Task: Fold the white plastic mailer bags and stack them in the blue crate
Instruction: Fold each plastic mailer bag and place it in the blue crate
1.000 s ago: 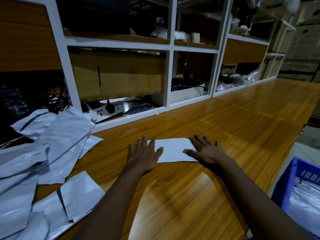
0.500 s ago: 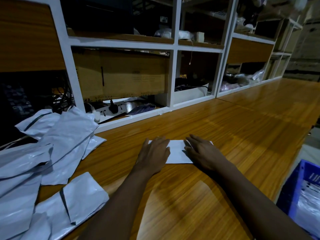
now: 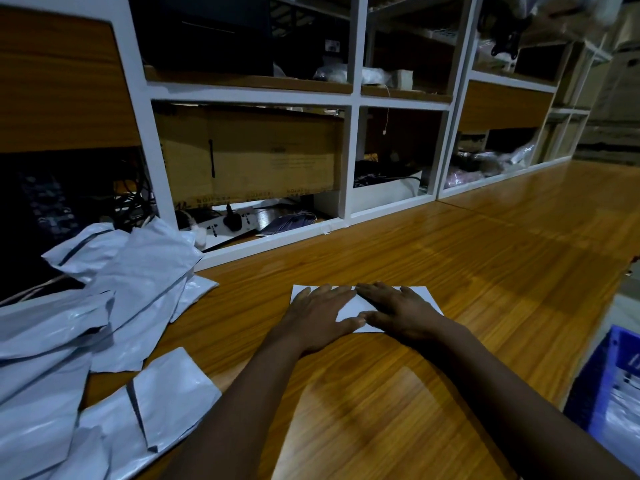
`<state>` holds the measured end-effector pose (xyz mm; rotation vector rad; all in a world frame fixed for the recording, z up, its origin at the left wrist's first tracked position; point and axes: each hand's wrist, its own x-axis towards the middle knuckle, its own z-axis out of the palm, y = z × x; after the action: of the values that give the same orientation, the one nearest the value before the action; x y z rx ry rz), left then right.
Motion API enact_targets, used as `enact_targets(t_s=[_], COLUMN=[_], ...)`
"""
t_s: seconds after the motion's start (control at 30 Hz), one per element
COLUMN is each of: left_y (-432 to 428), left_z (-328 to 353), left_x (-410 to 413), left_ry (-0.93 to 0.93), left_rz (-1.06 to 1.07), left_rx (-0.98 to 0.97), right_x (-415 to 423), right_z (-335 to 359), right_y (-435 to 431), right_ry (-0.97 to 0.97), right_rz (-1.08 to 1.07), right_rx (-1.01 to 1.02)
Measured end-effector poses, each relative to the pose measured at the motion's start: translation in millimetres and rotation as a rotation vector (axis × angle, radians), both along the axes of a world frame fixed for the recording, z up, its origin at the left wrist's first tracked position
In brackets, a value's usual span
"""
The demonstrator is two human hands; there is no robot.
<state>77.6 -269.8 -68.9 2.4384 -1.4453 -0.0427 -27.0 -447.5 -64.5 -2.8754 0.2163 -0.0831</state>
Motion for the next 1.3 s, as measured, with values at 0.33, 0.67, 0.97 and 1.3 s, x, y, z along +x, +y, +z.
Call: enact_targets(t_s=[0.33,0.67,0.97,1.3], left_y=[2,4,13,31], left_z=[2,0,-1,1], left_x=[5,5,1,-5], left_ry=[0.02,0.018,0.062,0.077], left_rz=[0.094,0.19,0.324,0.408], left_rx=[0.091,0.158,0.165,0.206], right_x=[-1,-5,-14,-46], right_z=[2,4,-8,-12], right_y=[-2,1,2,16], right_ry=[0.084,0.182,0.142,0.054], right_rz=[-0.014,-0.07,-0.188,-0.321], right_rx=[-0.063,-0.175,-0.26,-0.375])
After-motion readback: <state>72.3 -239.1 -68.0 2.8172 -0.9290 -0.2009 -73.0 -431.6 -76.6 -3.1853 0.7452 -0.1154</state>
